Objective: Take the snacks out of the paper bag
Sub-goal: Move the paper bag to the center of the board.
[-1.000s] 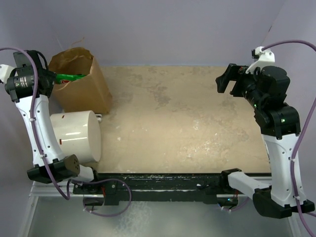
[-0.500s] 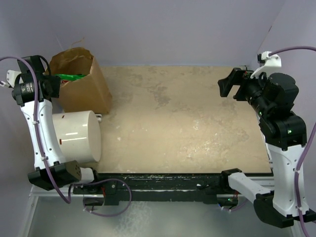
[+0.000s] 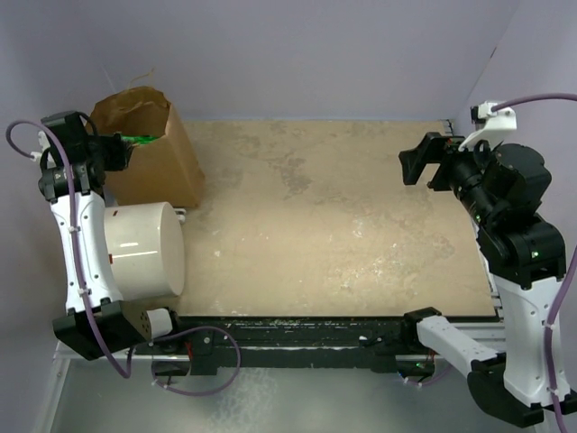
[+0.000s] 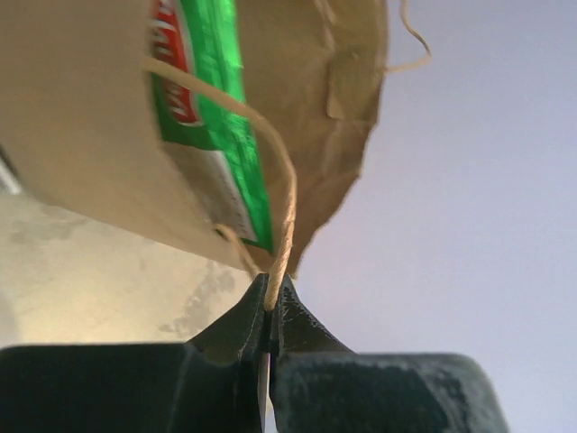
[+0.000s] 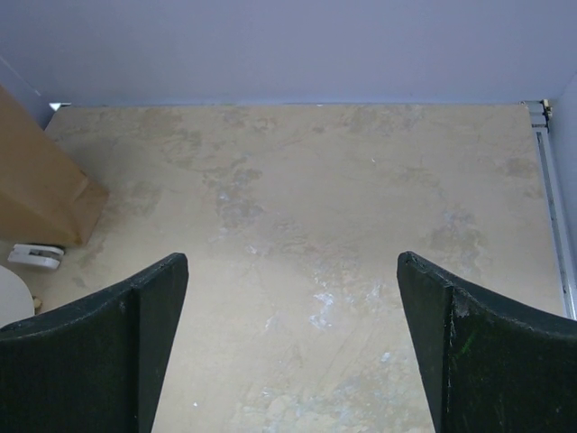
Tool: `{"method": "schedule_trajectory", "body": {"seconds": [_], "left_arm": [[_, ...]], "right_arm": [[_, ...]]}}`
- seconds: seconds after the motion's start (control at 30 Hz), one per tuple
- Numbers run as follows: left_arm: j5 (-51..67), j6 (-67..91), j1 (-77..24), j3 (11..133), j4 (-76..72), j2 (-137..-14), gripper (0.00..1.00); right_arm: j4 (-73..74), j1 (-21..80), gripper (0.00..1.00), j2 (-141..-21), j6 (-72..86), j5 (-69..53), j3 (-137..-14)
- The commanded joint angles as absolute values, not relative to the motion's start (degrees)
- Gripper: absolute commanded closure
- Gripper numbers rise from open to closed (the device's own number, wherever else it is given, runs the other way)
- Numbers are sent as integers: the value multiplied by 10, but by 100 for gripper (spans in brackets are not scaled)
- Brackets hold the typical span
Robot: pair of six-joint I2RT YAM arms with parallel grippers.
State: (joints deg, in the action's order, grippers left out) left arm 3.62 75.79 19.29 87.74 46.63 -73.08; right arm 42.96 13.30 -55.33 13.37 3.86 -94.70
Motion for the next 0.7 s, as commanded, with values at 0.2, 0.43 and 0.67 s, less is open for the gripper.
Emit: {"method": "schedule_trajectory", "body": {"seconds": [0.2, 0.43, 0.67], "left_arm": [[215, 768, 171, 853, 259, -745, 100], [218, 772, 64, 852, 203, -776, 100], [199, 760, -45, 883, 182, -811, 100]], "right_arm": [[410, 142, 1, -536, 122, 60, -928], [409, 142, 1, -531, 123, 61, -920], [409, 142, 1, -523, 126, 60, -916]]}}
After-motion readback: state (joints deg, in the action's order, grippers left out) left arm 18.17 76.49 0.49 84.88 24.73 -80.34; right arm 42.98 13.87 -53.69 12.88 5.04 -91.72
